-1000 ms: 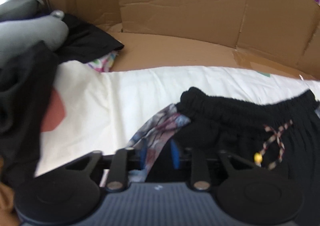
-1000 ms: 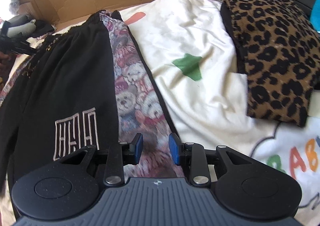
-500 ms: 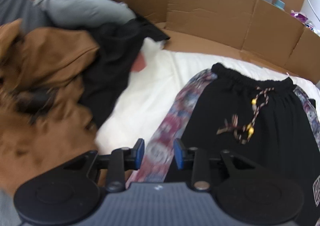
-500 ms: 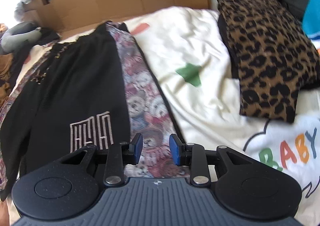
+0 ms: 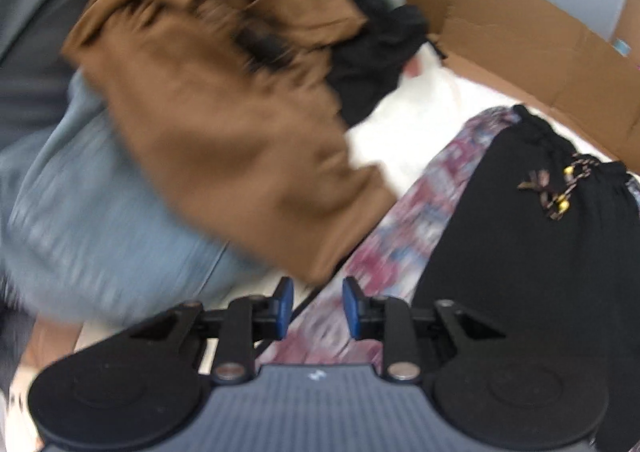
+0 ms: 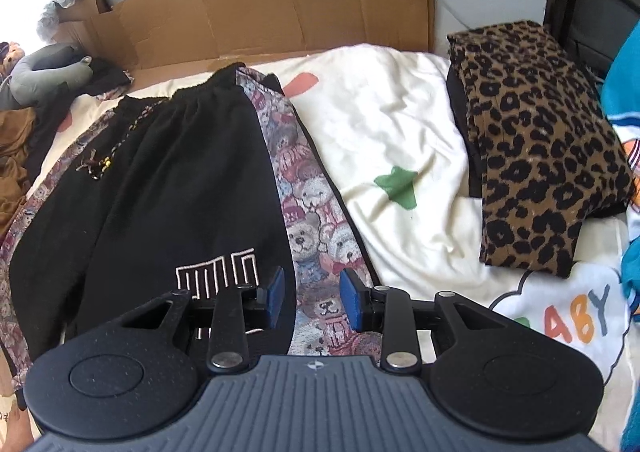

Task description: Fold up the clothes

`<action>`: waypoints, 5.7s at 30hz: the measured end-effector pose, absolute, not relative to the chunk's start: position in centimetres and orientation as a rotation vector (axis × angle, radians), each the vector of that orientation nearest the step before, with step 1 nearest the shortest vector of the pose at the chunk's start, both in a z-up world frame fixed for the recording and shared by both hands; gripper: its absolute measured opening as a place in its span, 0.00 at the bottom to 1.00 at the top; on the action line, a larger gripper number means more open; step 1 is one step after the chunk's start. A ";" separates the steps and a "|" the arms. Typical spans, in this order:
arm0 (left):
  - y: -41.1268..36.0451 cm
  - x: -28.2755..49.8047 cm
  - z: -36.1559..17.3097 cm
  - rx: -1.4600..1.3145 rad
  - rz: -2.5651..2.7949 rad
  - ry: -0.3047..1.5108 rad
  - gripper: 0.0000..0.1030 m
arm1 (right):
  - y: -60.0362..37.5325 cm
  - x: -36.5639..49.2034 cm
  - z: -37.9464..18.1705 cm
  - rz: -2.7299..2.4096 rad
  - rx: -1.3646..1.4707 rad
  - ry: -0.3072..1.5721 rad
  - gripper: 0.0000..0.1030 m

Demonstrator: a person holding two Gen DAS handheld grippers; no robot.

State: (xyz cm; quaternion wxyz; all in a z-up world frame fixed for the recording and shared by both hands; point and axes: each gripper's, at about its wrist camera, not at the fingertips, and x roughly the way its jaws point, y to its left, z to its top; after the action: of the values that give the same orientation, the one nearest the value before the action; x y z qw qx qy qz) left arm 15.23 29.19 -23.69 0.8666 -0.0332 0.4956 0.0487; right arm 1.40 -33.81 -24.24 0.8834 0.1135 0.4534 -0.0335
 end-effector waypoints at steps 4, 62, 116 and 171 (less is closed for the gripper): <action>31.0 13.6 -25.3 -0.098 0.165 1.044 0.28 | -33.7 1.0 -24.5 -0.077 0.265 0.955 0.39; 33.1 9.8 -28.5 -0.195 0.087 0.971 0.06 | -28.4 2.8 -25.0 0.069 0.173 1.136 0.40; 17.8 11.6 -20.4 -0.463 -0.521 0.988 0.06 | 0.6 7.7 -20.8 0.689 0.095 0.922 0.53; 11.5 10.1 -27.2 -0.243 -0.491 1.277 0.45 | -25.8 5.0 -21.7 0.333 0.291 0.941 0.01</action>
State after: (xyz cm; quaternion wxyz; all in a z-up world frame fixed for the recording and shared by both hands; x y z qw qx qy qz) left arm 10.14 11.47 -27.21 0.7681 -0.1121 0.5885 -0.2261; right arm 4.95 -25.77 -21.71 0.8679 0.1389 0.4497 0.1590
